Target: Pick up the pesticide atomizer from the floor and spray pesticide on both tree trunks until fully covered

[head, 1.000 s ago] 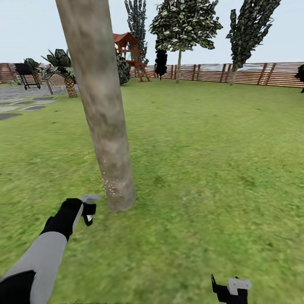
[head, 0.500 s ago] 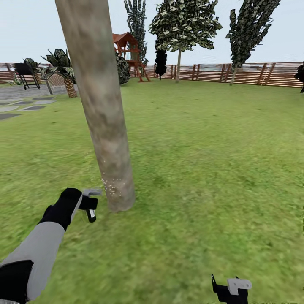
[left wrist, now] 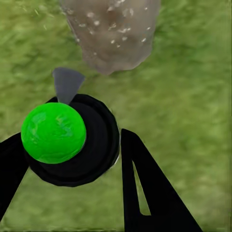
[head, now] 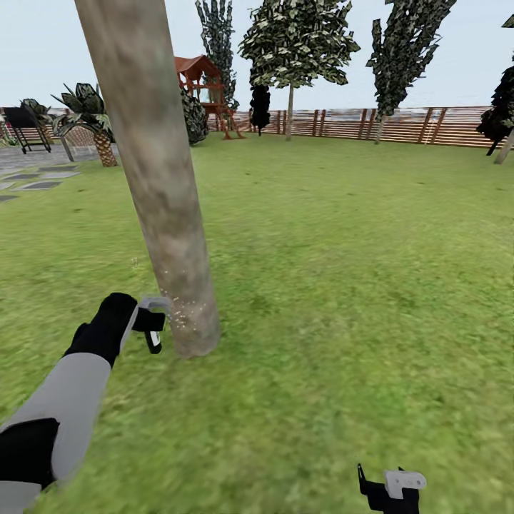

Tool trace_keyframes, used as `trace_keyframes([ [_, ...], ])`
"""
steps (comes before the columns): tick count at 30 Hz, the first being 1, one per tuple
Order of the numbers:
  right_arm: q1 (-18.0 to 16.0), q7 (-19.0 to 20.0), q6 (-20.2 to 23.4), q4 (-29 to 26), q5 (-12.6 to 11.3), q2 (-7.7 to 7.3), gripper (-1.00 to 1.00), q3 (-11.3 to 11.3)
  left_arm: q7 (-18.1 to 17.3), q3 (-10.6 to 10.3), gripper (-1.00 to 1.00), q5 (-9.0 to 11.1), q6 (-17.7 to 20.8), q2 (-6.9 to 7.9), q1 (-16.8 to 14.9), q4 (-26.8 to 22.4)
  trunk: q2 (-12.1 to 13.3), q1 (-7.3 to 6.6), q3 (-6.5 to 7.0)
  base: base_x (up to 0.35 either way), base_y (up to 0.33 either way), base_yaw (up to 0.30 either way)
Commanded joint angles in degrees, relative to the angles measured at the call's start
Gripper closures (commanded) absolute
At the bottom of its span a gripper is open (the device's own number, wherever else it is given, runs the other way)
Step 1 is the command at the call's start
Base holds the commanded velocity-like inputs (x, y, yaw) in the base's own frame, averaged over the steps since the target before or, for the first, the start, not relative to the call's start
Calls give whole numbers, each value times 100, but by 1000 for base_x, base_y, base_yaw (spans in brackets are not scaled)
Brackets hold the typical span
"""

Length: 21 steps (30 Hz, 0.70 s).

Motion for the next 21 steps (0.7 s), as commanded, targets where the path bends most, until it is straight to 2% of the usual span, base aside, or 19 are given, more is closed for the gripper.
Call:
trace_keyframes([
  [1, 0, 0, 0, 0, -1, 0, -100, 0, 2, -3, 100, 23, 135, 32, -107, -10, 0, 1, -1, 0, 0, 0],
  [3, 0, 0, 1, 0, 0, 0, -100, 0, 1, -6, 100, 21, 220, 199, -197, -14, 0, 1, -1, 0, 0, 0],
  [5, 0, 0, 2, 0, 0, 0, -100, 0, -39, -10, 100, 46, 252, 554, -200, -16, 0, 1, -1, 0, 0, 0],
  [6, 0, 0, 0, 0, 0, 0, -100, 0, -45, -10, 100, 49, 252, 567, -189, -15, 0, 1, -1, 0, 0, 0],
  [8, 0, 0, -1, 0, -1, 0, -100, 0, -46, -315, 100, 54, 276, 205, -224, -20, 0, 1, -1, 96, 0, 0],
  [9, 0, 0, -2, 0, 0, 0, -100, 0, -44, -350, 100, 54, 282, 166, -238, -20, 0, 1, -1, 263, 0, 0],
  [11, 0, 0, 2, 0, -1, 0, -100, 0, -42, -378, 100, 53, 295, 152, -252, -21, 0, 1, -1, 236, 0, 0],
  [14, 0, 0, 1, 0, 1, 0, -100, 0, -47, -377, 100, 40, 311, 229, -249, -24, 0, 1, -1, 68, 0, 0],
  [16, 0, 0, 1, 0, -1, 0, -100, 0, -50, -370, 100, 35, 306, 420, -245, -39, 0, 1, -1, 9, 0, 0],
  [17, 0, 0, 2, 0, -1, 0, -100, 0, -54, -369, 100, 35, 312, 677, -243, -42, 0, 1, -1, 1, 0, 0],
  [18, 0, 0, 1, 0, -1, 0, -100, 0, -57, -367, 100, 46, 313, 836, -227, -40, 0, 1, -1, 0, 0, 0],
  [20, 0, 0, 1, 0, 0, 0, -100, 0, -65, -367, 100, 71, 297, 1027, -190, -42, 0, 1, -1, 0, 0, 0],
  [21, 0, 0, 3, 0, 0, 0, -100, 0, -66, -383, 100, 75, 297, 1041, -179, -44, 0, 1, -1, 0, 0, 0],
])
